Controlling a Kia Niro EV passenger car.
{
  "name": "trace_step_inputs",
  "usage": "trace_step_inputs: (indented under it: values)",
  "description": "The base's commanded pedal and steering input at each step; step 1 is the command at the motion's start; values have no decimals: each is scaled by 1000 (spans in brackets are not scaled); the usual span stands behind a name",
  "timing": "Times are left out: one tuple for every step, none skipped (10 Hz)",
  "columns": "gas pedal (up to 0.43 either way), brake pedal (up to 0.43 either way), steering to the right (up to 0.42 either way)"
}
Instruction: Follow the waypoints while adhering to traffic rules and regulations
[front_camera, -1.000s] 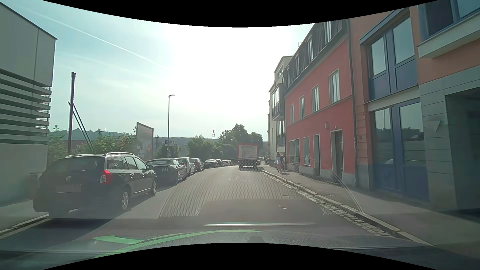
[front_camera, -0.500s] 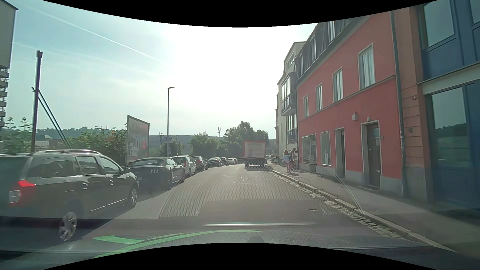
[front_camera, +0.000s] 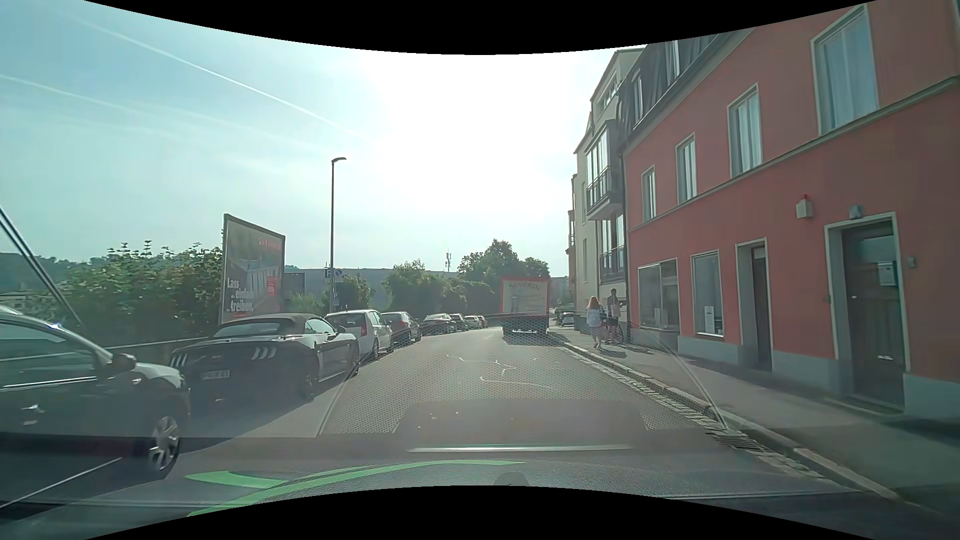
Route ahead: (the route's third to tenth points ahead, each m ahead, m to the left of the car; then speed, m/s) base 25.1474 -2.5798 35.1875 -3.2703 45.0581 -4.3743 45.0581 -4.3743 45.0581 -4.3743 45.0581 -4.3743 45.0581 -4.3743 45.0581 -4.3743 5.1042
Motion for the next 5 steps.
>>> trace_step_inputs:
  values:
    - [87,0,-33]
    - [79,0,-32]
    - [79,0,-32]
    - [79,0,-32]
    - [47,0,-31]
